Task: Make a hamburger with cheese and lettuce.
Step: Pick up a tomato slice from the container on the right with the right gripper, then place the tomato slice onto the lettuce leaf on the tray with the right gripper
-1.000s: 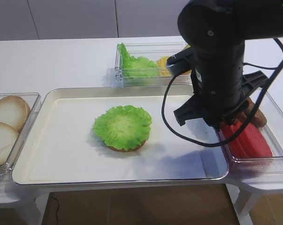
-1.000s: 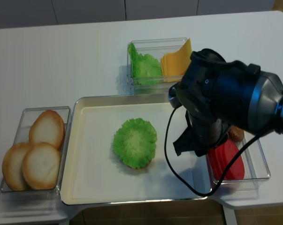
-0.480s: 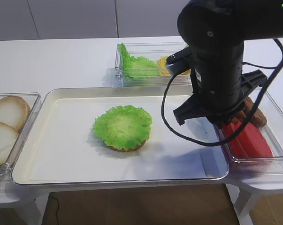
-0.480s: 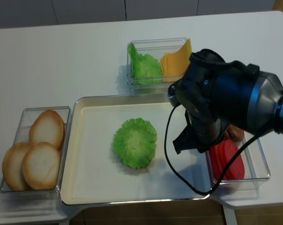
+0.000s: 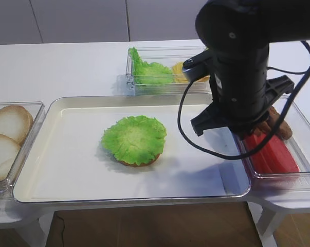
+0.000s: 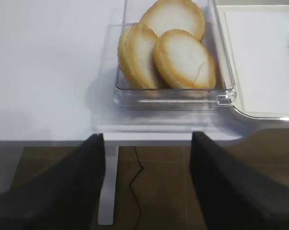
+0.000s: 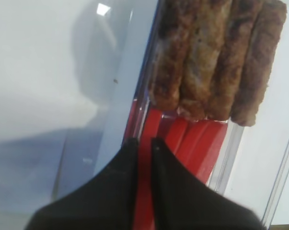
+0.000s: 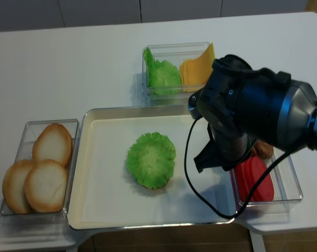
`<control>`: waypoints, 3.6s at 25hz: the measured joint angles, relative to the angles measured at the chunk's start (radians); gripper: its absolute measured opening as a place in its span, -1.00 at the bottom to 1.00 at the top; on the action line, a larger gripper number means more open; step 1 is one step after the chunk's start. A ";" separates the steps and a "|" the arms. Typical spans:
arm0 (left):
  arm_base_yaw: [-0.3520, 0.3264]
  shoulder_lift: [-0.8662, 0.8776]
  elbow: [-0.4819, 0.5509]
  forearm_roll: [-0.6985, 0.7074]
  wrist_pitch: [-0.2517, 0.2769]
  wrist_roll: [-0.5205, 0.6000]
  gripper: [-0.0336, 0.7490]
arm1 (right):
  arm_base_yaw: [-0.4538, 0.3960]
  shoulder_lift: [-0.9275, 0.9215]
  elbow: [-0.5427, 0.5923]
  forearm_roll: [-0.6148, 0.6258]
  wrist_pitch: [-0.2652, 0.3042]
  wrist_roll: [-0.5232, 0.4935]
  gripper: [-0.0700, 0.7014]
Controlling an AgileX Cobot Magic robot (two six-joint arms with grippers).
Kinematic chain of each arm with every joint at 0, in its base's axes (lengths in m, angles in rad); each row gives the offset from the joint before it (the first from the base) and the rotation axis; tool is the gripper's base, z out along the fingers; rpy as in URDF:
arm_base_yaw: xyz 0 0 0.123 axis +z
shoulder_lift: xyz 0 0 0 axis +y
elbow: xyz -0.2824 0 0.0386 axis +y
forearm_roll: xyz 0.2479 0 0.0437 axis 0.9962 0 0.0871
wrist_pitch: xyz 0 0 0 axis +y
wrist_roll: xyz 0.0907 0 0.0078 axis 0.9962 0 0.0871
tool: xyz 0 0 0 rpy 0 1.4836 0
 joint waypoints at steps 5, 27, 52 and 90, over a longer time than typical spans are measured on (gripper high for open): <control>0.000 0.000 0.000 0.000 0.000 0.000 0.15 | 0.000 -0.034 0.000 0.002 0.000 0.000 -0.66; 0.000 0.000 0.000 0.000 0.000 0.000 0.15 | 0.000 -0.196 0.000 0.048 0.008 0.014 -0.66; 0.000 0.000 0.000 0.000 0.000 0.000 0.15 | 0.000 -0.237 -0.171 0.126 -0.004 -0.030 -0.66; 0.000 0.000 0.000 0.000 0.000 0.000 0.15 | 0.076 0.155 -0.413 0.143 -0.072 -0.111 -0.66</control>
